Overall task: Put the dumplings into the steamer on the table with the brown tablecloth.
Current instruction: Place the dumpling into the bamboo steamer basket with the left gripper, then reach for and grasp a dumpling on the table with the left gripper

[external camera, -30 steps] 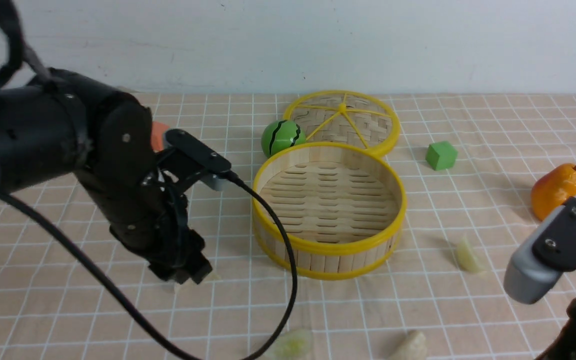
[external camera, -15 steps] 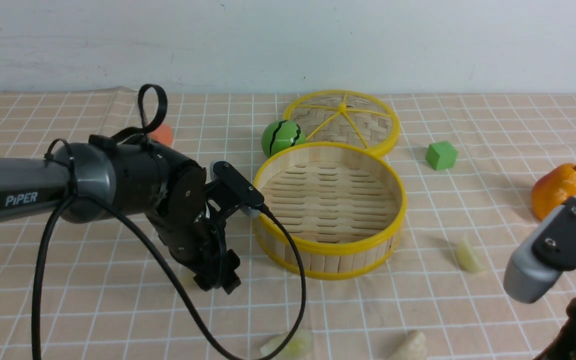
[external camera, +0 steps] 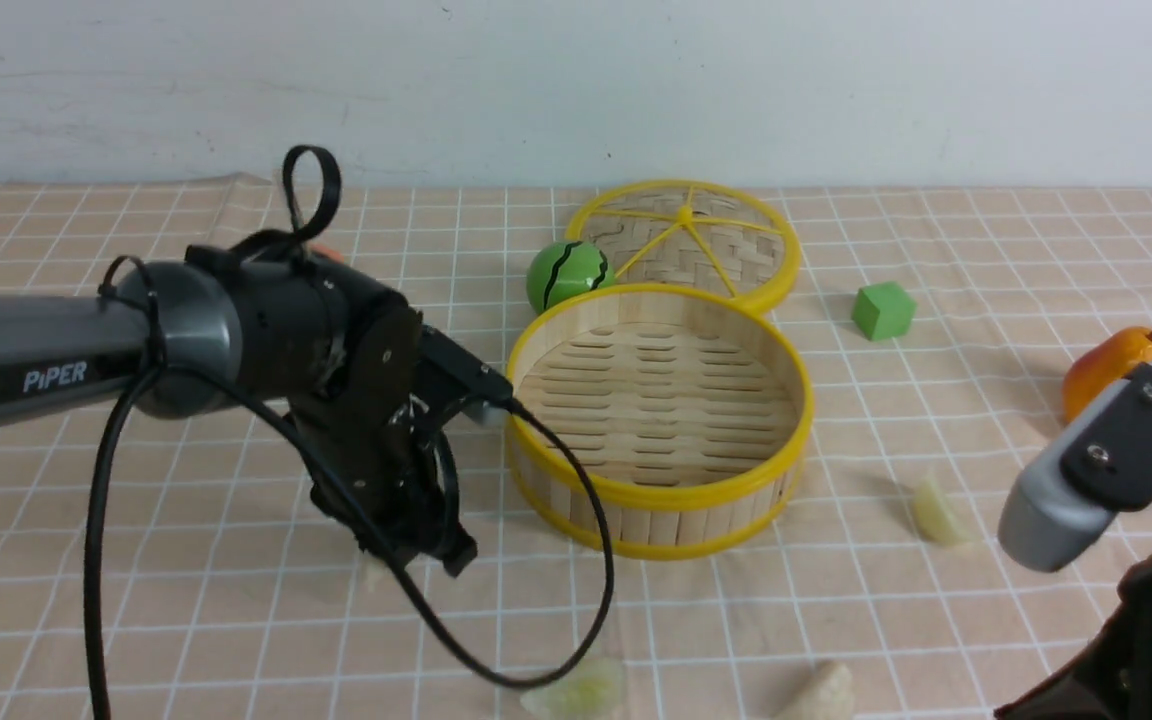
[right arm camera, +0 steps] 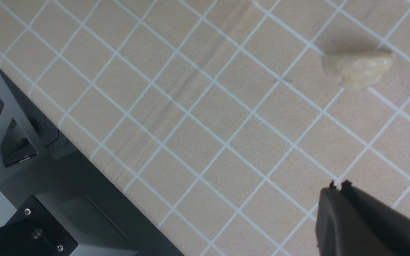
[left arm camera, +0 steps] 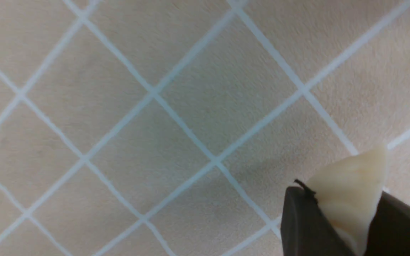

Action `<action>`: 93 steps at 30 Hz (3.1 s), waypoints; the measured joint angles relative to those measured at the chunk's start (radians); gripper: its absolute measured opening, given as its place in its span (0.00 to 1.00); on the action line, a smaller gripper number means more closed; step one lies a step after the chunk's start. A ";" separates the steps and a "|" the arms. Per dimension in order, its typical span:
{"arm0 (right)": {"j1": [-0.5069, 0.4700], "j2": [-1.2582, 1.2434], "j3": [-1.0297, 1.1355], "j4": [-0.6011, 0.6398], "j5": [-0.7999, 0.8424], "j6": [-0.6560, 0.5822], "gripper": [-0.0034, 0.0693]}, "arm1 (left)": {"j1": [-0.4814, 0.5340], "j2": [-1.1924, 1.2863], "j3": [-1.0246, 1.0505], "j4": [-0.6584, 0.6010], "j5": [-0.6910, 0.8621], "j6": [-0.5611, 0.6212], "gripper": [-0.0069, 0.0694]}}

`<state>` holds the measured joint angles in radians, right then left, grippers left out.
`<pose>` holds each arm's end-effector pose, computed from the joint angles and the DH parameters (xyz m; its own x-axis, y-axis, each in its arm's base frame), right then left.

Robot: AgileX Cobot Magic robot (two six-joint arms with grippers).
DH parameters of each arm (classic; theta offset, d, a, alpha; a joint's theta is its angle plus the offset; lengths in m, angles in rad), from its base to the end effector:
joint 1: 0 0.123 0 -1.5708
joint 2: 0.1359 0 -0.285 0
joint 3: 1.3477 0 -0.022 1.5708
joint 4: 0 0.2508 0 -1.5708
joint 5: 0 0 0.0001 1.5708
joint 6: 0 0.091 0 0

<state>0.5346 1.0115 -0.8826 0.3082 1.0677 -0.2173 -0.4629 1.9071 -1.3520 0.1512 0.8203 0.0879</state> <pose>0.1382 0.1100 0.3166 -0.7220 -0.5003 -0.4779 -0.6454 0.7358 0.2049 0.3526 -0.1647 0.1966 -0.7630 0.5922 -0.2591 0.5714 0.8053 0.1578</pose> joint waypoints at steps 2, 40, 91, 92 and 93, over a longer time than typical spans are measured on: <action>0.000 -0.004 0.000 0.000 0.000 0.000 0.05 | -0.023 -0.011 -0.090 0.000 0.051 -0.062 0.33; 0.000 -0.252 -0.052 -0.097 0.188 0.000 0.09 | -0.198 0.575 -1.087 -0.001 0.221 -0.420 0.72; 0.000 -0.252 -0.052 -0.069 0.000 0.000 0.14 | -0.359 -0.020 0.008 -0.066 0.098 -0.137 0.77; 0.000 -0.252 -0.052 -0.068 0.000 0.000 0.14 | -0.359 -0.004 0.008 -0.056 0.089 -0.137 0.77; 0.000 -0.252 -0.052 -0.068 0.000 0.000 0.14 | -0.359 0.004 0.008 -0.052 0.082 -0.137 0.77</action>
<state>0.5346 0.7594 -0.9344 0.2398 1.0677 -0.2173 -0.8222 1.9112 -1.3444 0.0992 0.9020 -0.0487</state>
